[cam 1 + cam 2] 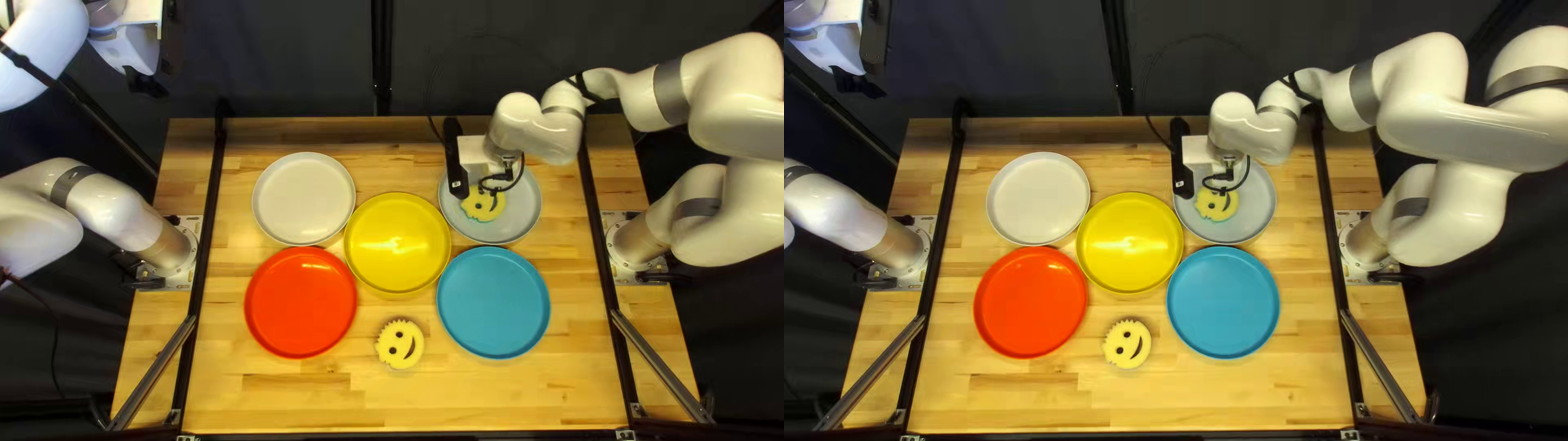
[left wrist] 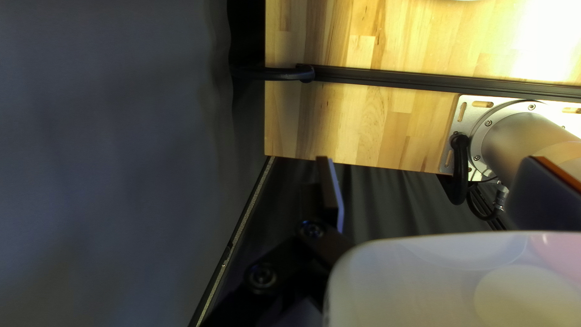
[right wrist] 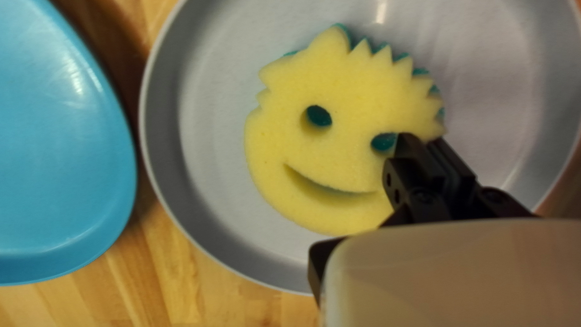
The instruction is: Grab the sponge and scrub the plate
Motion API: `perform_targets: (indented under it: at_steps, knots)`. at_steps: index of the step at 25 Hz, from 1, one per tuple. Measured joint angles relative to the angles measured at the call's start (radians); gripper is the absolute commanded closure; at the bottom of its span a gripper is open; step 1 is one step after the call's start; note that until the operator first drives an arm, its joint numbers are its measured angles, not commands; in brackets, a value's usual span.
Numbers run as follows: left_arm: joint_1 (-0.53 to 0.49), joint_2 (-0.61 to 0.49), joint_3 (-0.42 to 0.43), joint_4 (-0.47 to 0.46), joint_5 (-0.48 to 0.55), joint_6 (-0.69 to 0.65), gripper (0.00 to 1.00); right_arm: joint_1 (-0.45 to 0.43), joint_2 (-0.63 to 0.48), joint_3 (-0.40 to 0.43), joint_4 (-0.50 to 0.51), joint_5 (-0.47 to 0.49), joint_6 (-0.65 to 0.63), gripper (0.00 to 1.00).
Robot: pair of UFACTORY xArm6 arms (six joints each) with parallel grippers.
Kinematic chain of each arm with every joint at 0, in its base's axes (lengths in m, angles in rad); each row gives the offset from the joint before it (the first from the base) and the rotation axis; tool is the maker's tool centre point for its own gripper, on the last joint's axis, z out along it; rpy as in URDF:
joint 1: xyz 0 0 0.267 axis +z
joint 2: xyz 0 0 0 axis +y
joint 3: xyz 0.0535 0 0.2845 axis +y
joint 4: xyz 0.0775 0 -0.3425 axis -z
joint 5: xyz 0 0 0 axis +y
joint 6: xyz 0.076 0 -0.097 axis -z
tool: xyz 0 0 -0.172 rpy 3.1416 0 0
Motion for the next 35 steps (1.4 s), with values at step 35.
perform_targets:
  at_steps: [35]
  knots:
    - [0.000,0.000,0.000,0.000,0.000,0.000,0.00,-0.153,0.009,-0.032,-0.019,0.009,-0.091,1.00]
